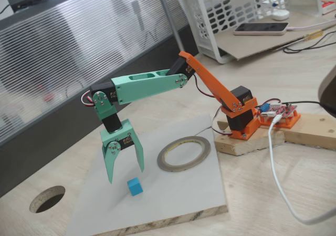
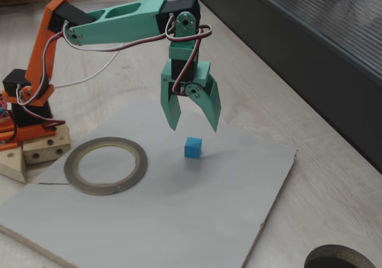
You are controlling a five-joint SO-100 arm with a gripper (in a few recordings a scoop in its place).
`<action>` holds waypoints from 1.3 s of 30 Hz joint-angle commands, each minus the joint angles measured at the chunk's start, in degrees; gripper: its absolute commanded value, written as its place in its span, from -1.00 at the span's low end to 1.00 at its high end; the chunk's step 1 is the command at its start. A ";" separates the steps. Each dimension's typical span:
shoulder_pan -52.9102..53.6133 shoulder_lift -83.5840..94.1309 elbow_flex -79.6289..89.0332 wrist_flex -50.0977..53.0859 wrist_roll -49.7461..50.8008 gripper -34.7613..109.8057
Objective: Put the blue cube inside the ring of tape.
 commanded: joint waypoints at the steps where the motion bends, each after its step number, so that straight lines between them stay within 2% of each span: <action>1: -0.44 1.32 -0.53 0.26 0.70 0.26; 28: -0.53 0.97 -0.44 0.35 0.70 0.26; 33: -0.62 -7.03 -0.44 0.26 0.70 0.26; 39: -0.62 -7.82 -0.53 0.09 0.70 0.26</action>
